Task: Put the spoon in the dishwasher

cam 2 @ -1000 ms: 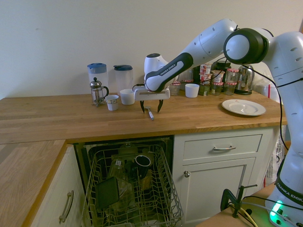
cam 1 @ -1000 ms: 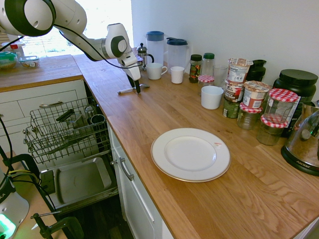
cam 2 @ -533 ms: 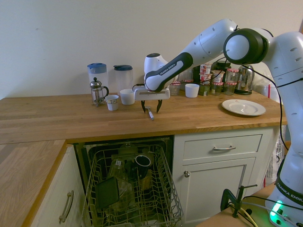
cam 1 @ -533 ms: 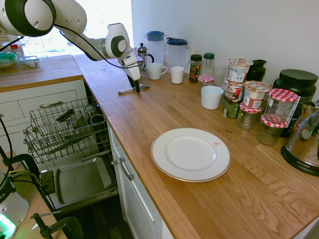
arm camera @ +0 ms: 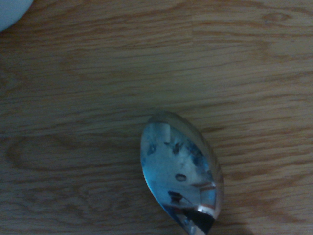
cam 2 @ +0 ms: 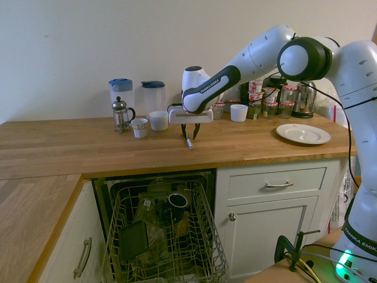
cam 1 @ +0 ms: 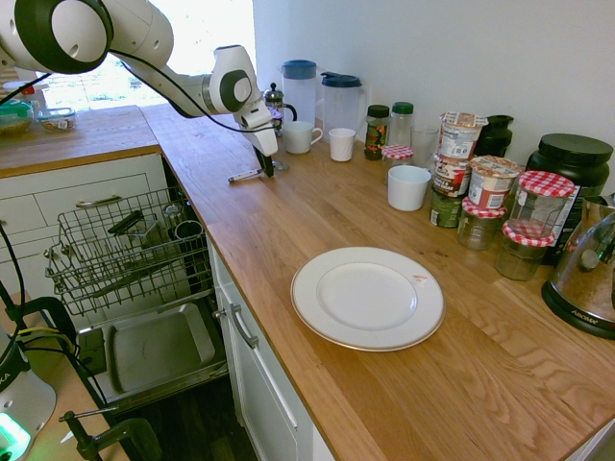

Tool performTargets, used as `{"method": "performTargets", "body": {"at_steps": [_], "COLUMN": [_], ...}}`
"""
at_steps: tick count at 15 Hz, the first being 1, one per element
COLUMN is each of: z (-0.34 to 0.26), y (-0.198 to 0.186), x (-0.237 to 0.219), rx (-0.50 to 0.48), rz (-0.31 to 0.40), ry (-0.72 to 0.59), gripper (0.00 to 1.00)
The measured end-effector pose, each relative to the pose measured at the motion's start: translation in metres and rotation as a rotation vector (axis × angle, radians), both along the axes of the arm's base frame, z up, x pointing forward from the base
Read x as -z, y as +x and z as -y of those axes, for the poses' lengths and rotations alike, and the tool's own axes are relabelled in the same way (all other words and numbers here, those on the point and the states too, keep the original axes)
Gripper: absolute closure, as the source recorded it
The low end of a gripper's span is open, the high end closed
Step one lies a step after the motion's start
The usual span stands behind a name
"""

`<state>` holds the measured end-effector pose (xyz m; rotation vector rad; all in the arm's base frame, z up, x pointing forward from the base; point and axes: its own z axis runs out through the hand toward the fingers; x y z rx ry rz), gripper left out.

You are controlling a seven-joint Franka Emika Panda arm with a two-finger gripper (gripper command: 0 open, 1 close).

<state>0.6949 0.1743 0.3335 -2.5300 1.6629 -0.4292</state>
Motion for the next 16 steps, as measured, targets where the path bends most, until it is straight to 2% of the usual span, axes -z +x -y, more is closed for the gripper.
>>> {"method": "performTargets", "body": {"at_steps": [11, 16], "z": [0.009, 0.012], "y": [0.001, -0.040], "x": [-0.005, -0.046], "rx": [0.034, 0.042], "rz": [-0.009, -0.006], "ry": [0.052, 0.068], "gripper": [1.00, 1.00]}}
